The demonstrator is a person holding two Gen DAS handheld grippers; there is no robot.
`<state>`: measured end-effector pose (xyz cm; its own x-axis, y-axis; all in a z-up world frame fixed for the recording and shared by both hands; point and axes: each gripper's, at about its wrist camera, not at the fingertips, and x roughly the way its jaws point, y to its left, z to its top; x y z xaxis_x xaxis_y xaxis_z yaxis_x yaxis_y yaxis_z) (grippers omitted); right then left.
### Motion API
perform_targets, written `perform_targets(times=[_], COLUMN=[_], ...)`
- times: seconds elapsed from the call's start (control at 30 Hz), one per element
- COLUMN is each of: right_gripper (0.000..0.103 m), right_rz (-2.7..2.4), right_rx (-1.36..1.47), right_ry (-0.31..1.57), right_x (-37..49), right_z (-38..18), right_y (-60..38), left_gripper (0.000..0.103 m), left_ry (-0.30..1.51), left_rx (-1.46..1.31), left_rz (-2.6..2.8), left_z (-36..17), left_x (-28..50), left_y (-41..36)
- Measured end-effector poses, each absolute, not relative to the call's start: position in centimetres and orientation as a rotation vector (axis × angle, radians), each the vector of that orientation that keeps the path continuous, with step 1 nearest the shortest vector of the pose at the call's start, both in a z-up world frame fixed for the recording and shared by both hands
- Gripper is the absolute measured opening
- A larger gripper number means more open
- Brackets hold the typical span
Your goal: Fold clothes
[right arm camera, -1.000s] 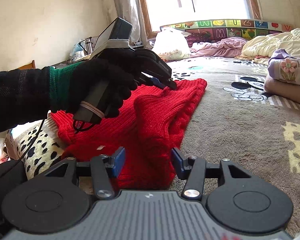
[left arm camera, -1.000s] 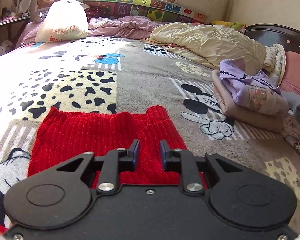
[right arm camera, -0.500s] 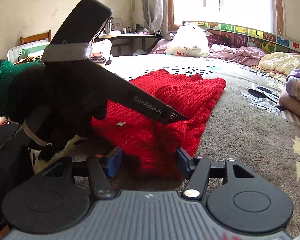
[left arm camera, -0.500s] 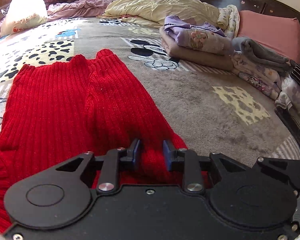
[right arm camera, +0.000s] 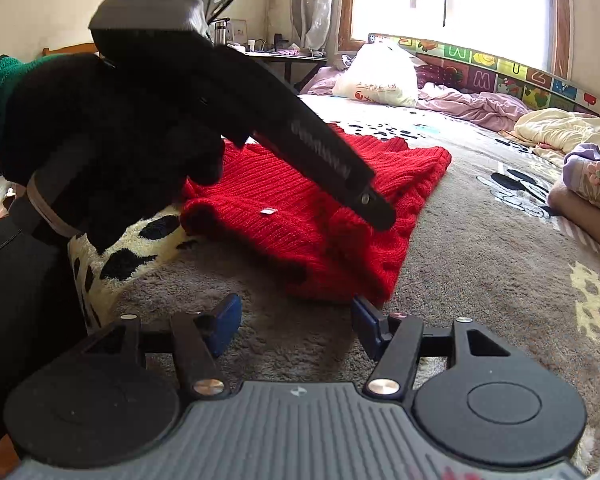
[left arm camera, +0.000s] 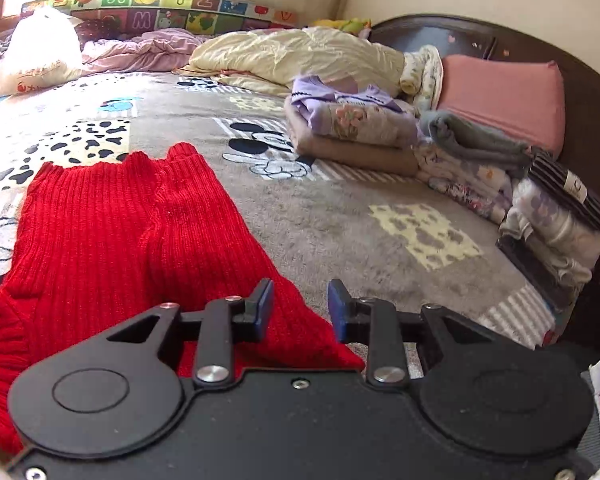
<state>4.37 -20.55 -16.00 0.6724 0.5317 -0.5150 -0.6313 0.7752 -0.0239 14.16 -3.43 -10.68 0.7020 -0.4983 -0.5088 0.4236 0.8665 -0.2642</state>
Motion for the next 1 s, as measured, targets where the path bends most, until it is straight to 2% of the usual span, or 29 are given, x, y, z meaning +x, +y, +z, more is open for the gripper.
perform_targets(times=[0.33, 0.43, 0.5, 0.53, 0.83, 0.9, 1.0], right_gripper=[0.061, 0.061, 0.061, 0.061, 0.057, 0.060, 0.061], right_rz=[0.622, 0.603, 0.577, 0.565, 0.565, 0.557, 0.508], right_rx=[-0.178, -0.162, -0.145, -0.137, -0.208, -0.211, -0.041], right_ry=[0.506, 0.503, 0.484, 0.472, 0.364, 0.393, 0.585], right_x=[2.8, 2.6, 2.4, 2.4, 6.8, 8.8, 13.1], right_z=[-15.8, -15.7, -15.2, -14.9, -11.3, -11.6, -14.6], right_y=[-20.5, -20.4, -20.4, -20.3, -16.6, -15.6, -16.2], left_gripper=[0.028, 0.028, 0.039, 0.040, 0.041, 0.041, 0.041], left_ry=[0.632, 0.602, 0.581, 0.573, 0.536, 0.540, 0.532], left_rx=[-0.518, -0.597, -0.641, -0.670, -0.803, -0.804, -0.764], left_rz=[-0.410, -0.434, -0.446, -0.448, -0.422, -0.420, -0.412], left_z=[-16.5, -16.5, -16.4, -16.6, -16.3, -16.3, -16.0], left_x=[8.9, 8.4, 8.1, 8.0, 7.0, 7.0, 6.8], left_y=[5.2, 6.9, 8.2, 9.0, 12.8, 12.8, 12.8])
